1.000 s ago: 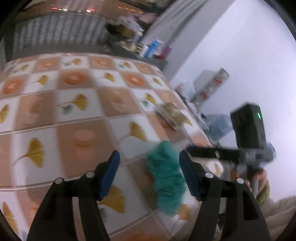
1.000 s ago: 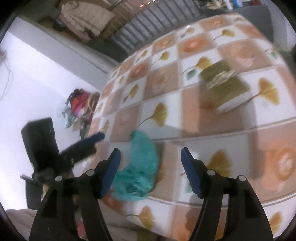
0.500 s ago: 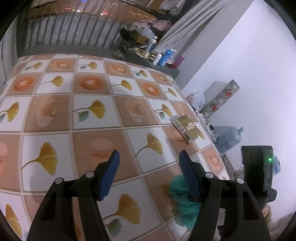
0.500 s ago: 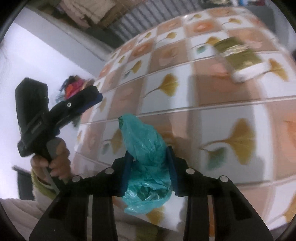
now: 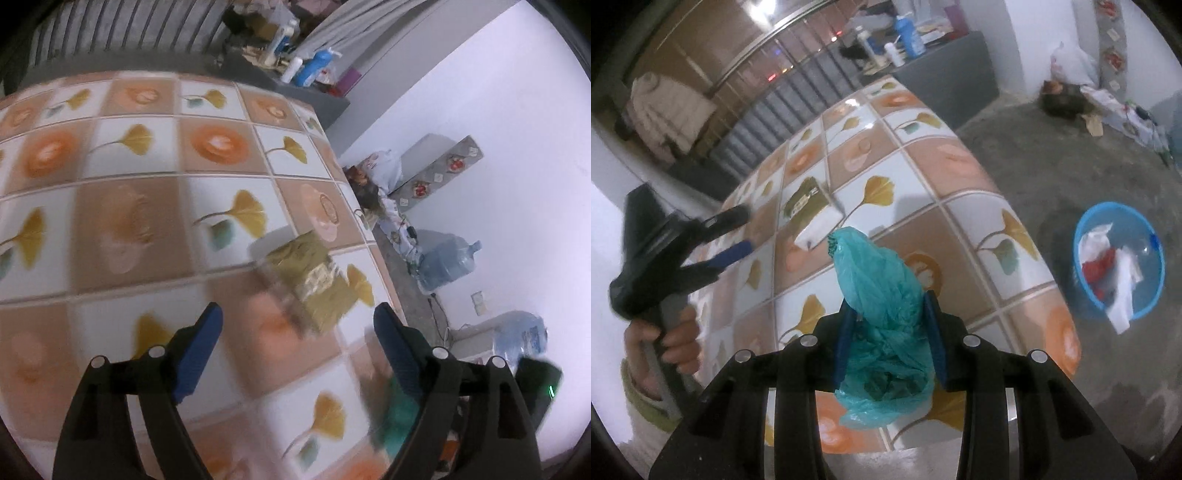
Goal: Collect trash
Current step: 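Grasp the gold tissue packet with the left gripper while the right gripper holds the teal bag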
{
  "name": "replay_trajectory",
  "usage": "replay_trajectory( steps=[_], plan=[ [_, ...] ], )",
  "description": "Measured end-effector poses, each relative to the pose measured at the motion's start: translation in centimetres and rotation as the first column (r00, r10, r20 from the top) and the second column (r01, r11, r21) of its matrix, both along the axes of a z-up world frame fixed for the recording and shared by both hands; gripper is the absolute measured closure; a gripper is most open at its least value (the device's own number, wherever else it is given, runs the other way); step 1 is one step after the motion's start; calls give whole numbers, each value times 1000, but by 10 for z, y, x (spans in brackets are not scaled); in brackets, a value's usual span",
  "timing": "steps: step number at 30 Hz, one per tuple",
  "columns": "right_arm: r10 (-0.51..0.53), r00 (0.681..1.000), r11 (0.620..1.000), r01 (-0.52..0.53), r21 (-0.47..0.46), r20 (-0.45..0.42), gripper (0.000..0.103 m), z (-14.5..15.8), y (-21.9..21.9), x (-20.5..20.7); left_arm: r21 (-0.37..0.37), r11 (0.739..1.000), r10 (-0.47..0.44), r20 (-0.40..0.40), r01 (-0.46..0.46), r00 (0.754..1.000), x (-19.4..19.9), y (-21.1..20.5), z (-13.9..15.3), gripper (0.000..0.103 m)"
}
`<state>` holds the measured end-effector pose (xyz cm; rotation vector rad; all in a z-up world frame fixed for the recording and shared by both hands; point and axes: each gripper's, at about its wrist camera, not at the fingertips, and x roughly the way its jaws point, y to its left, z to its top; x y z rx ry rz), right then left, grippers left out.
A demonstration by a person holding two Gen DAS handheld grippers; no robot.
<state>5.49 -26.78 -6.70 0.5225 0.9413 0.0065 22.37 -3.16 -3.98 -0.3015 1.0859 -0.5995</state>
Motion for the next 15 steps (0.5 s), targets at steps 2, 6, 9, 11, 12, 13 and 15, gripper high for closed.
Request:
replay_trajectory(
  steps=[2,6,9,11,12,13,15],
  plan=[
    [-5,1000,1000,5,1,7,68,-1,3,-2,75,997,22,41,-25,999,9,-23,-3,21],
    [-12,1000,1000,12,11,17,68,-6,-1,-3,184,983,3,93,-20,996,14,-55,-11,21],
    [-16,1000,1000,15,19,21,67,-5,-5,1,259,966,-22,149,-17,989,14,-73,-17,21],
    [-17,1000,1000,16,27,23,66,-4,-7,0,301,954,-50,193,-11,980,13,-82,-20,21],
    [-17,1000,999,16,28,23,66,-4,-7,1,315,949,-57,202,-10,978,14,-85,-23,21],
    [-16,1000,999,15,28,24,66,-4,-8,2,332,943,-66,210,-8,975,13,-87,-26,22],
    [-14,1000,999,13,30,27,62,-4,-9,0,353,936,-85,237,-4,968,12,-88,-29,27]
  ],
)
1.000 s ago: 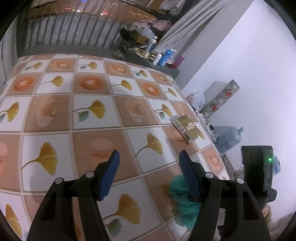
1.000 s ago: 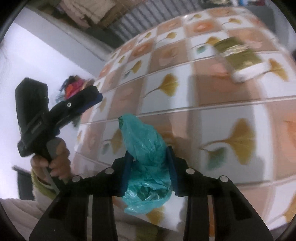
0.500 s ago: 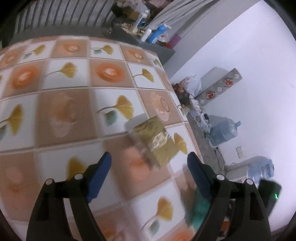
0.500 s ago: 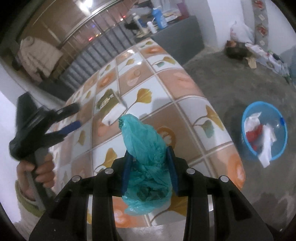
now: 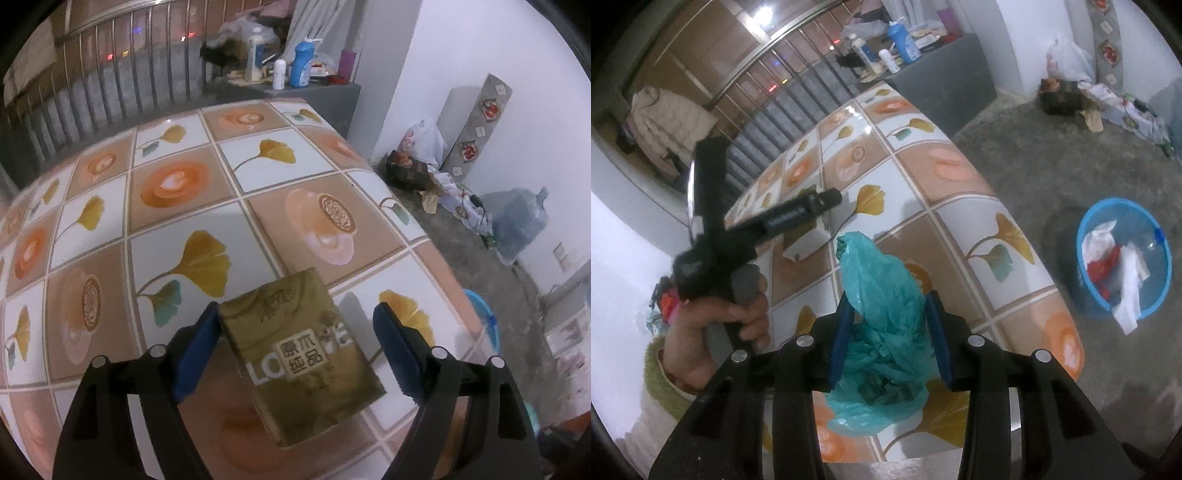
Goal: Collect trash
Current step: 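Grasp the gold tissue packet with the left gripper while the right gripper holds the teal bag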
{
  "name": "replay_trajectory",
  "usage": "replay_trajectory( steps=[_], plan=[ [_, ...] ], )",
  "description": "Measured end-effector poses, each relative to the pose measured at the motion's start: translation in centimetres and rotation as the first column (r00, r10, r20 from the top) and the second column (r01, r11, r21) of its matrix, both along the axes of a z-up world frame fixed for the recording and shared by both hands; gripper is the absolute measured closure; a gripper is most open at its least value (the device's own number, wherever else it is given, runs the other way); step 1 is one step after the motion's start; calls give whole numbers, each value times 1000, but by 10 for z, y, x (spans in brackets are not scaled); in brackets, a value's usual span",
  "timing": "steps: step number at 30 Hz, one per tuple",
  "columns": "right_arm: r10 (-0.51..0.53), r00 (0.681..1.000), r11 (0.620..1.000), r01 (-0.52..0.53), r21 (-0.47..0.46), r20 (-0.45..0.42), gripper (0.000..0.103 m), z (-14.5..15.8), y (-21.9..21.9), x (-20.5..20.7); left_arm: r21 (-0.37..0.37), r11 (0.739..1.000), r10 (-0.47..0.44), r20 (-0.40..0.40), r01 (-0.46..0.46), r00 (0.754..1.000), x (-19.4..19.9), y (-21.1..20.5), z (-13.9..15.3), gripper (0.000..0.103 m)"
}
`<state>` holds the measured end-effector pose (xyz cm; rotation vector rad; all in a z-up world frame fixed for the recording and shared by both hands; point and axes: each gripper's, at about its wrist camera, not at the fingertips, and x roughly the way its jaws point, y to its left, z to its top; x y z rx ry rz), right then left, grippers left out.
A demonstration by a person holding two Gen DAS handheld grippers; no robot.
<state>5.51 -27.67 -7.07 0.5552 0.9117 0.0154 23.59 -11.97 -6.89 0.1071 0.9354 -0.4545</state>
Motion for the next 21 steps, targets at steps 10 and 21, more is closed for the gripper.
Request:
replay_trajectory(
  steps=[10,21],
  plan=[
    [38,999,998,-37,53,-17,37,-2,-2,-11,34,994,-102,-3,102,995,-22,24,-1,34],
    [66,997,996,-64,54,-29,37,-3,9,-20,45,987,-152,-32,154,988,-82,72,-1,33]
  ],
)
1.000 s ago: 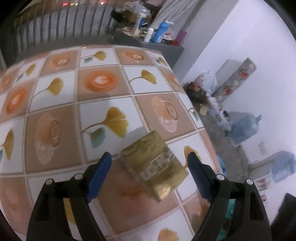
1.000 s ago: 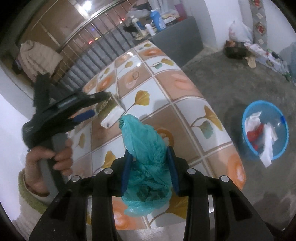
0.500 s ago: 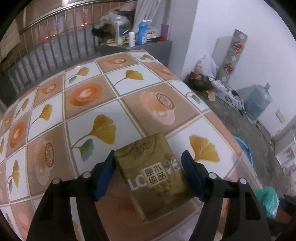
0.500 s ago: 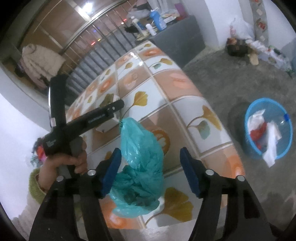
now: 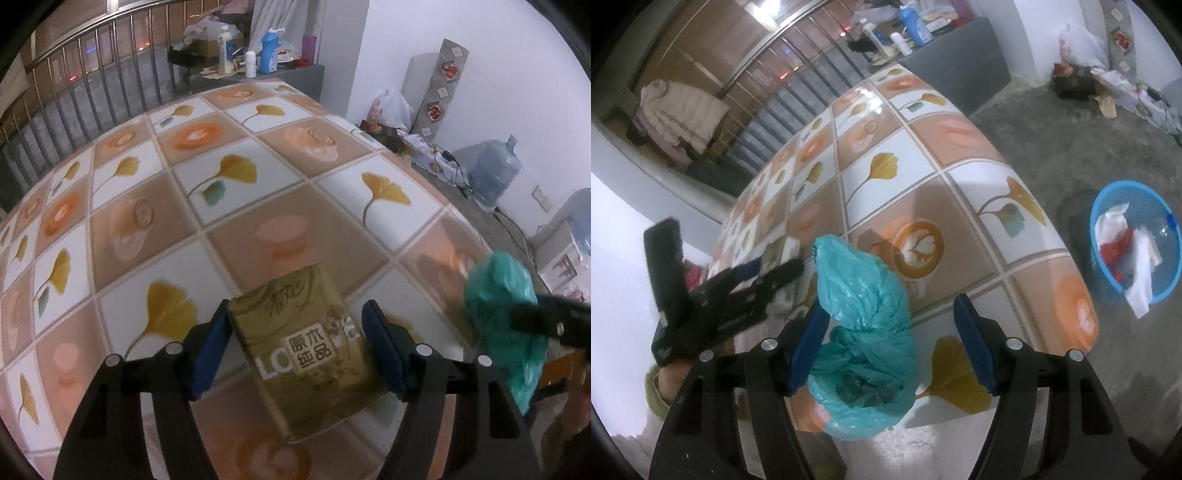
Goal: Collect trash
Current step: 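Grasp the gold tissue packet with the left gripper while the right gripper holds the teal bag, then carry the gold packet and teal bag over the blue basket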
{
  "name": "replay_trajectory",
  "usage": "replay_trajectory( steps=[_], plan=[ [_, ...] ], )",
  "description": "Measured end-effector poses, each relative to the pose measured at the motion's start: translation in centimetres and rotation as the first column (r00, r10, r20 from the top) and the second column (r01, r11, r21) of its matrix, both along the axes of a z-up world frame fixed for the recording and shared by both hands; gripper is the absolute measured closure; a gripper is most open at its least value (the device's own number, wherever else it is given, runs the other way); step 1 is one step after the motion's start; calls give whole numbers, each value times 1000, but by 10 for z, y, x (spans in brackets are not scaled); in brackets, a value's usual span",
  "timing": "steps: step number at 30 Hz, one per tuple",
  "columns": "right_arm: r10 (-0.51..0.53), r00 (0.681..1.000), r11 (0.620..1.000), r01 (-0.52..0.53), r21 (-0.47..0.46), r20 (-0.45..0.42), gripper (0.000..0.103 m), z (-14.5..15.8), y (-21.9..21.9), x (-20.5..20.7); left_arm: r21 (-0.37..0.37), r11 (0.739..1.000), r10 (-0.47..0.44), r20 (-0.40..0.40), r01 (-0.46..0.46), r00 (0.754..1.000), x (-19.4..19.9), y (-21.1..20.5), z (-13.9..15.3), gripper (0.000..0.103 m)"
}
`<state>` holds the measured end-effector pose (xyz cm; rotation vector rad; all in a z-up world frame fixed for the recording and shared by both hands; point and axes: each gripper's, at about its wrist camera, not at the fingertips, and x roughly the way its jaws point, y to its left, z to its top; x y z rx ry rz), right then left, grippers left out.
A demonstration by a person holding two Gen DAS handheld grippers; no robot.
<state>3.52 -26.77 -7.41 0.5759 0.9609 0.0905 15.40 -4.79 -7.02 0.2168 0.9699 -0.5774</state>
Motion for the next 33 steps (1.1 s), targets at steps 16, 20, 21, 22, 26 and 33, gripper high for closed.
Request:
replay_trajectory(
  steps=[16,20,21,22,26,33],
  plan=[
    [24,1000,998,-24,-63,-10,32,-1,19,-2,-18,997,79,-2,-79,997,-23,26,5,26],
    [9,1000,998,-10,-61,-7,44,-2,17,-2,-35,997,74,-18,-75,997,-25,29,2,34],
    [7,1000,999,-8,-54,-10,46,-3,16,-2,-41,997,69,-17,-70,997,-27,29,2,36],
    [4,1000,999,-5,-51,-10,48,-3,15,-3,-49,997,61,-19,-62,998,-28,30,3,42],
    [-12,1000,1000,12,-10,3,52,-3,10,-6,-53,996,65,-21,-66,998,-28,29,5,49],
    [-40,997,994,34,102,62,54,3,-10,-15,-61,997,54,-11,-54,999,-28,21,18,49]
  ],
)
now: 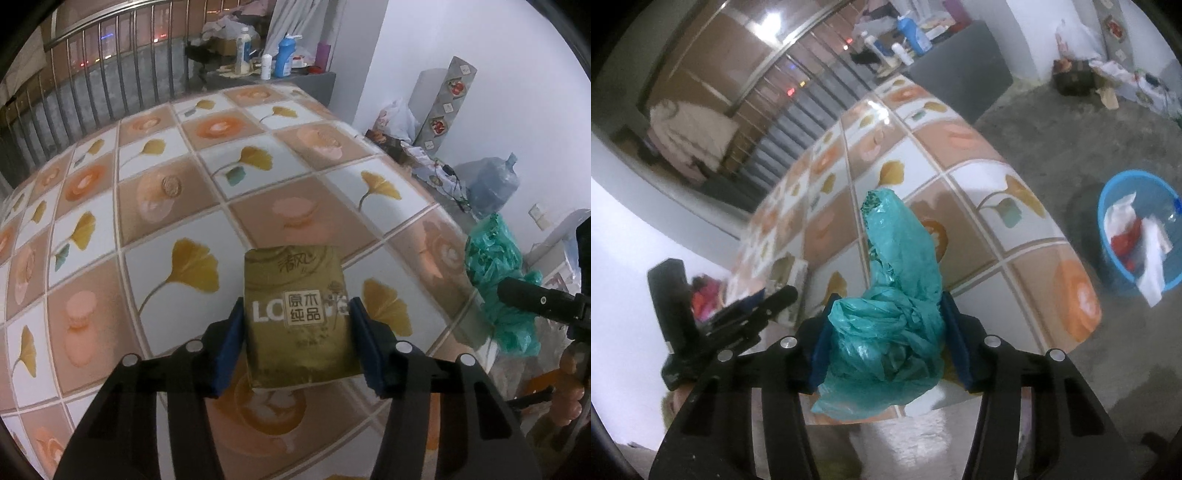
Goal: Collect trash
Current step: 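Carry the gold packet and teal bag over the blue basket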
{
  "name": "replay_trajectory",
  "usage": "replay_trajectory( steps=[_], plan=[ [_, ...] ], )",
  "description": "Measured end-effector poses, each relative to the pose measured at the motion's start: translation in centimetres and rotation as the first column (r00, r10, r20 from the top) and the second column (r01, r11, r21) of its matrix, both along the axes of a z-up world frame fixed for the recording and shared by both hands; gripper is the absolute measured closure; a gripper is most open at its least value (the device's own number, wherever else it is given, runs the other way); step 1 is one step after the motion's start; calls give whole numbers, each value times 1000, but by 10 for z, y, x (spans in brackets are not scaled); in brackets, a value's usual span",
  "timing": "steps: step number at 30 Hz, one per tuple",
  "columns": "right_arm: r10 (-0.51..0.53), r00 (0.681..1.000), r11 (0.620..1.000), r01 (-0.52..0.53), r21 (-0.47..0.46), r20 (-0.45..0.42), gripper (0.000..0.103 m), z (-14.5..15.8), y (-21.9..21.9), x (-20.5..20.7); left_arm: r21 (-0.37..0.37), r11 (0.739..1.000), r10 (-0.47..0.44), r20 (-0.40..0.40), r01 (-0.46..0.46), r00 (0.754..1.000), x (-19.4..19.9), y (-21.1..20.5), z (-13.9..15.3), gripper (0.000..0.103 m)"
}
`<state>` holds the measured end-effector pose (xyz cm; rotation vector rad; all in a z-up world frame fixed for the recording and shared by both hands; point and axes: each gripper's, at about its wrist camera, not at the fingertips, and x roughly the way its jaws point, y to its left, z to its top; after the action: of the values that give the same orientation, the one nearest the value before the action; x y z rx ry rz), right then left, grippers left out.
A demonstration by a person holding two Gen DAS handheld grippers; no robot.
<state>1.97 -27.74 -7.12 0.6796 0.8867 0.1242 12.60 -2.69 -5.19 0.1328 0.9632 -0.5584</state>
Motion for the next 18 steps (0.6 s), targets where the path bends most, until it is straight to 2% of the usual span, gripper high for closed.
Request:
replay_trajectory(
  steps=[5,9,14,18],
  plan=[
    [-77,995,997,75,30,66,54,14,-31,-17,-47,998,-48,23,49,999,1,-27,24,49],
    [-210,971,978,208,34,111,54,23,-76,-44,-97,986,-131,40,135,991,3,-71,45,49],
    [-422,902,907,420,44,91,53,10,-145,-89,-128,950,-282,33,284,959,2,-148,59,49],
    [-579,815,813,579,68,-12,53,-30,-198,-125,-123,910,-404,-47,396,914,3,-226,47,49]
  ],
)
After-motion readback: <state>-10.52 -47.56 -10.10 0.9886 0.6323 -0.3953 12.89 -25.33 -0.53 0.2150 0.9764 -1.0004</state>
